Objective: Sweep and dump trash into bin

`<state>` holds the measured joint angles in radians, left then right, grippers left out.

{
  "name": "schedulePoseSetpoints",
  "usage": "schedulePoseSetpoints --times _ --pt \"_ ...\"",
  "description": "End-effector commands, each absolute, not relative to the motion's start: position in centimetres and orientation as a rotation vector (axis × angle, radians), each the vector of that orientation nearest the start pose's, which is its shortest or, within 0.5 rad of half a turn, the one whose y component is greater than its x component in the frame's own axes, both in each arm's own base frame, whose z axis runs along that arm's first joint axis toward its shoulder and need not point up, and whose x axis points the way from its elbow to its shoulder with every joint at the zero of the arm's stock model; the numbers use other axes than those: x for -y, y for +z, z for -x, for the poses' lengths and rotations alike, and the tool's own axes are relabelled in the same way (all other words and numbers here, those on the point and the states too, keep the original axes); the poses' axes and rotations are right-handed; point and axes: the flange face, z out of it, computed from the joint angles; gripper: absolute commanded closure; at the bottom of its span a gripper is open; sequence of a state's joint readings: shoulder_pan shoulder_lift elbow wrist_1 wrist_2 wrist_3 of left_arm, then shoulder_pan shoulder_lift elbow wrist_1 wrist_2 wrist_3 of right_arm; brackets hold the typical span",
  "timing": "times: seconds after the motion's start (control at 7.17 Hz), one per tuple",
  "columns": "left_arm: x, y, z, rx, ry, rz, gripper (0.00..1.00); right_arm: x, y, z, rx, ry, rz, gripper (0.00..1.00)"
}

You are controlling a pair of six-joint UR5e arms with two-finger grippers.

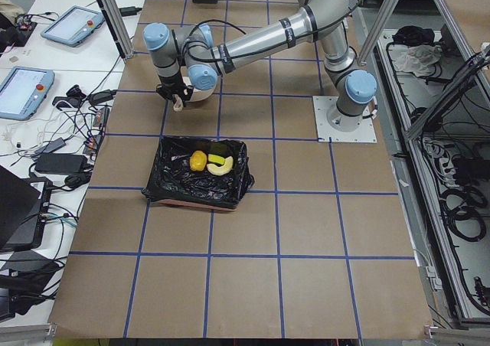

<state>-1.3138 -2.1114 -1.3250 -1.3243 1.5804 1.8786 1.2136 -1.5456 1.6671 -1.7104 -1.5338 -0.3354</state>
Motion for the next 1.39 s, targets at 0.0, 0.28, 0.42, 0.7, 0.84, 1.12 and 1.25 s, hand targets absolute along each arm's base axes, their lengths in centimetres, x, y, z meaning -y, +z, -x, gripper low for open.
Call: schedulePoseSetpoints --times 0.0,0.28,0.42,0.7,0.84,1.12,1.25 --pt "70.6 27.8 -3.8 2.159 -0.015 2.272 1.00 49.8 46.2 -0.8 -3.099 -0.015 0.104 0.00" --pt "70.3 27.3 -3.3 2.150 -0.030 2.269 1.00 49.2 46.4 -7.4 -3.088 -0.026 0.301 0.00" --pt "70.3 27.0 -3.2 2.153 -0.030 2.259 0.93 49.0 46.2 -8.8 -3.103 -0.008 0.242 0.00" --pt "70.2 27.1 -2.7 2.180 -0.030 2.231 0.67 48.3 46.1 -12.4 -3.094 0.003 0.318 0.00" --pt "69.9 27.1 -2.6 2.189 -0.034 2.220 0.34 48.0 46.6 -12.7 -3.083 -0.013 0.320 0.00" --pt "69.6 27.1 -2.4 2.201 -0.039 2.205 0.27 47.6 47.1 -12.6 -3.086 -0.027 0.331 0.00" --pt "69.5 27.3 -2.4 2.202 -0.038 2.206 0.27 47.5 46.6 -12.5 -3.100 -0.008 0.332 0.00"
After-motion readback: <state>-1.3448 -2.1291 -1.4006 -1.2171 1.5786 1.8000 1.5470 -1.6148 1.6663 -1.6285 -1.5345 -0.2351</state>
